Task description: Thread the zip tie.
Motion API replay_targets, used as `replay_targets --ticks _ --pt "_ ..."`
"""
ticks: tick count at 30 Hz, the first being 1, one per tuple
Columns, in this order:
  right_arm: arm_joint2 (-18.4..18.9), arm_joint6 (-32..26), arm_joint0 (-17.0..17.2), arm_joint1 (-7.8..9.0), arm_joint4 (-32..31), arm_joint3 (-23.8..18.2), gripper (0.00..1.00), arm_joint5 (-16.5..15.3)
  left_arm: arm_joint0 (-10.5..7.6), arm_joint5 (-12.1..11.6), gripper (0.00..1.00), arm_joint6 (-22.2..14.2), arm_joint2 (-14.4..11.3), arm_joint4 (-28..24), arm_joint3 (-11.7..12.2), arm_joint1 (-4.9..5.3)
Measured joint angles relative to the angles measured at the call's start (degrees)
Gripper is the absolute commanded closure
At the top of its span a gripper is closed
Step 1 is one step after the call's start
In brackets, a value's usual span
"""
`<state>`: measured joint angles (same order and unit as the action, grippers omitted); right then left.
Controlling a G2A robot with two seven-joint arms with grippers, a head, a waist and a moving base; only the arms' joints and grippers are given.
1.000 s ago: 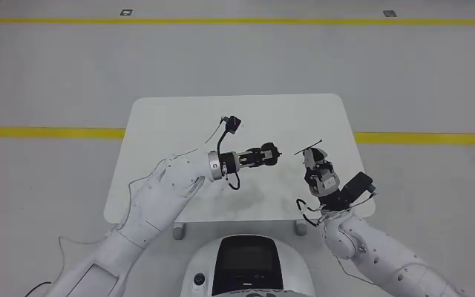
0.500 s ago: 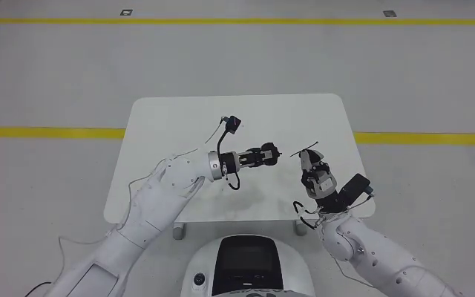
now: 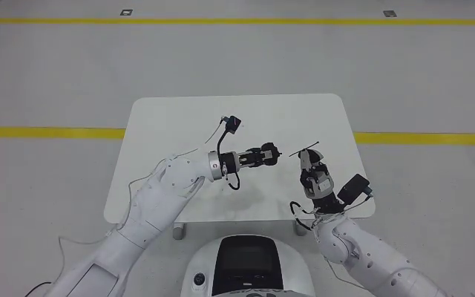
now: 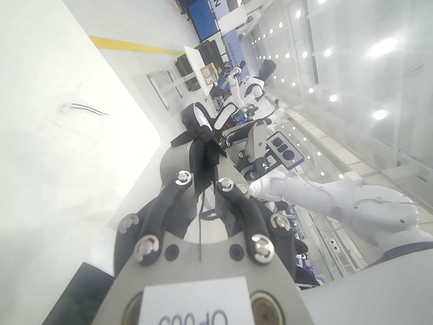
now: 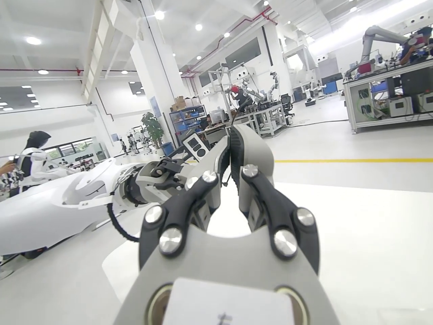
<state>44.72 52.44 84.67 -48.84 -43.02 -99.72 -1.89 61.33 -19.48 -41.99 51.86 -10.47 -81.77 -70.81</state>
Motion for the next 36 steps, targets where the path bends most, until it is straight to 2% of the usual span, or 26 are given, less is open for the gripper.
replay_targets --ticks 7,13,18,36 --pt "0.1 -0.5 0.1 -0.10 0.4 -0.1 1.00 0.0 0.00 0.0 1.00 0.0 0.0 0.0 0.0 0.00" --pt "0.9 -1.9 0.8 -1.38 1.9 -0.4 1.00 -0.2 0.00 0.0 1.00 0.0 0.0 0.0 0.0 0.00" --pt "1.3 -2.1 1.1 -2.51 2.9 0.3 1.00 -2.0 0.00 0.0 1.00 0.0 0.0 0.0 0.0 0.00" --pt "3.9 -3.8 1.8 -5.69 1.2 1.4 1.00 -4.0 0.00 0.0 1.00 0.0 0.0 0.0 0.0 0.00"
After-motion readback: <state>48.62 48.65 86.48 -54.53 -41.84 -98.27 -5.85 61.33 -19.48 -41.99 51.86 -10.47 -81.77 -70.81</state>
